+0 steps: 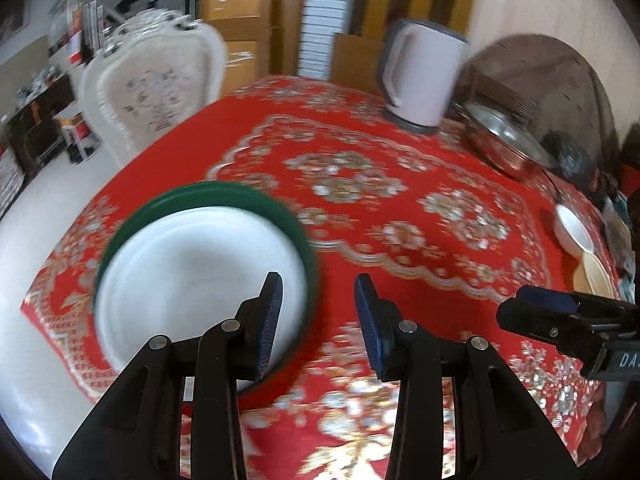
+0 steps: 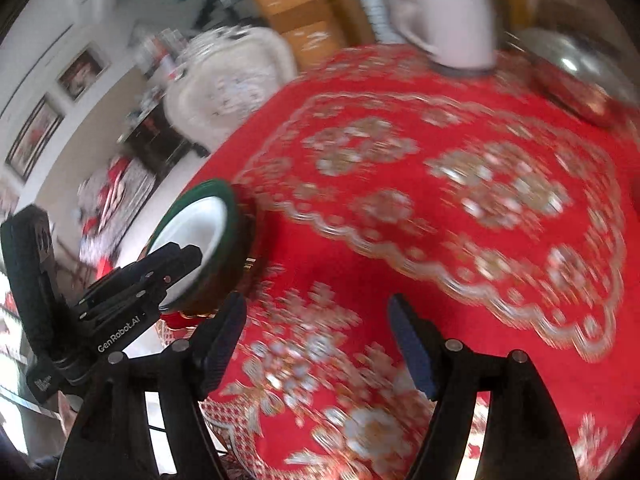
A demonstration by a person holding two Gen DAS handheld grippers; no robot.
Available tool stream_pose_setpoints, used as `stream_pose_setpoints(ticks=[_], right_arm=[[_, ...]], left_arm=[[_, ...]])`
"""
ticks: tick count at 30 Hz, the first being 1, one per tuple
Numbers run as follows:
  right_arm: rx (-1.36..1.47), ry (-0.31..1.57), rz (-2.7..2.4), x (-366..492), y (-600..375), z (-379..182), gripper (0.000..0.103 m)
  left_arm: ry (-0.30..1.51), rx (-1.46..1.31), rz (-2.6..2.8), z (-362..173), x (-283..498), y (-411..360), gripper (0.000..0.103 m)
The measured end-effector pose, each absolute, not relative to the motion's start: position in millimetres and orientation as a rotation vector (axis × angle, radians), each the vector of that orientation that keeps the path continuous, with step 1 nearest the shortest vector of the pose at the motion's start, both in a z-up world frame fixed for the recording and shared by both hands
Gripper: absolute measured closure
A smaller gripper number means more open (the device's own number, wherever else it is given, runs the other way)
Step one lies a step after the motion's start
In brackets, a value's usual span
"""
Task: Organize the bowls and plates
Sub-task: 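Move both grippers to the beige plastic bowl near the white bowl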
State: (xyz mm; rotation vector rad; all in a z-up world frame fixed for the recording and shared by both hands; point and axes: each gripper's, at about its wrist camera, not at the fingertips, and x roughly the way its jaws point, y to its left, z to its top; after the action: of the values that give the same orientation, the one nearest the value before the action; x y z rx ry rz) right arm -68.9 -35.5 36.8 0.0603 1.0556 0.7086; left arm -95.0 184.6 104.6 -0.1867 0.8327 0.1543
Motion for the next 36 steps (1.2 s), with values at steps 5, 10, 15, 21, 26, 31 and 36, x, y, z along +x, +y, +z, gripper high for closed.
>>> stream_pose_setpoints(ticks=[5,10,15,21,26,31,36], right_arm=[[0.138,1.134,0.532,-63,-92,35,0.027],[0.179,1.083,0.457,-70,-140,42,0.027],[0.183,1.044,0.393,-77,-175,50,0.027],[0.244,1.005,0.319,-83,-222,54,0.027],[0.296,0.977,0.242,-91,-268,57,0.027],[0.315,0.955,0.132,-97,-313,60,0.027],[0.325,0.930,0.071,-96,-350,60,0.027]], left_arm=[[0.838,-0.137,0.058,107,-78,136,0.066],[0.843,-0.083,-0.031,109,-65,88,0.066],[0.842,-0.040,-0.110,113,-54,42,0.066],[0.848,0.009,-0.201,117,-45,-9,0.066],[0.855,0.023,-0.273,119,-39,-47,0.066],[0.852,0.046,-0.327,122,-31,-84,0.066],[0.889,0.051,-0.370,117,-11,-121,0.066]])
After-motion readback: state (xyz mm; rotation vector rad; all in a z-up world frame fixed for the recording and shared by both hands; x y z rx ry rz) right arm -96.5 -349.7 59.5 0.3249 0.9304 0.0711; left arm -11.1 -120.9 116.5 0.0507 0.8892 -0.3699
